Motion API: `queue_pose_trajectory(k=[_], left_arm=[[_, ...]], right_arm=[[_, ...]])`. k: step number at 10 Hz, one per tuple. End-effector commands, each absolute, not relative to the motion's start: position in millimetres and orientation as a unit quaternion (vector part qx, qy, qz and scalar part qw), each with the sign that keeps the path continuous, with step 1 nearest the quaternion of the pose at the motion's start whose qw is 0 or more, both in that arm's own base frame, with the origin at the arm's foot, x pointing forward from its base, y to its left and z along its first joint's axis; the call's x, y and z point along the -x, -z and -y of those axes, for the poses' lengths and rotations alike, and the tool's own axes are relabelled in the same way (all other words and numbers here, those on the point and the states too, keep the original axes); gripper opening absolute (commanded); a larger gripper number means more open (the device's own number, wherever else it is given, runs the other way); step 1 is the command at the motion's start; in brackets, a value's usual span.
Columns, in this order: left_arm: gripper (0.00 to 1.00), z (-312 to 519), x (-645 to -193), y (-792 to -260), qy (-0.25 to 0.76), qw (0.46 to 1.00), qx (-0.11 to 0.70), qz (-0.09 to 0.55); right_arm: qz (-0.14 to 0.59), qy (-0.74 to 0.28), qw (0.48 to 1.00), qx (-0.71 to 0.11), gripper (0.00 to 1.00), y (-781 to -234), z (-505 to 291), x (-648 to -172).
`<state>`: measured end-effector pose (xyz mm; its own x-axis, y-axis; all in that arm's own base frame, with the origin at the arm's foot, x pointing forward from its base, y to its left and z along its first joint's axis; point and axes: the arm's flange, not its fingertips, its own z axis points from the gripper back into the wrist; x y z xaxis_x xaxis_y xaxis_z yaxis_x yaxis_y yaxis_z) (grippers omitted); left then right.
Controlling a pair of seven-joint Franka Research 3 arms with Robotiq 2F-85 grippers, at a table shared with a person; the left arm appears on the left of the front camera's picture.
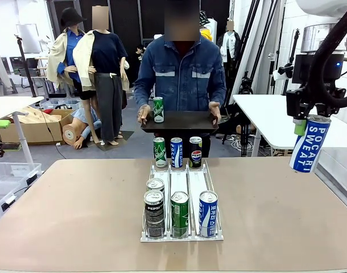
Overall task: Retrieve and hand over the desired beverage to the person.
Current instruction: Place the picked can on the Handle tray extended by the person.
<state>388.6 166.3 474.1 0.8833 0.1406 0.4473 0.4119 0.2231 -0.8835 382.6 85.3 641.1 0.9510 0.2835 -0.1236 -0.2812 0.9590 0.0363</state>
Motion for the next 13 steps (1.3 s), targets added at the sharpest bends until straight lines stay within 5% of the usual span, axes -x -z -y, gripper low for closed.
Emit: queue_pose_trajectory(k=[1, 13], left_arm=[[1.00, -167.2, -386.9, -475.3, 0.091, 0.748, 0.617, 0.227], [1.00, -167.2, -386.9, -475.3, 0.091, 0.748, 0.617, 0.227]], right_arm=[[-0.063, -0.140, 0.988, -0.009, 0.20, -639.5, -84.1, -378.5], [-0.063, -0.140, 0.988, -0.009, 0.20, -639.5, -84.1, -378.5]])
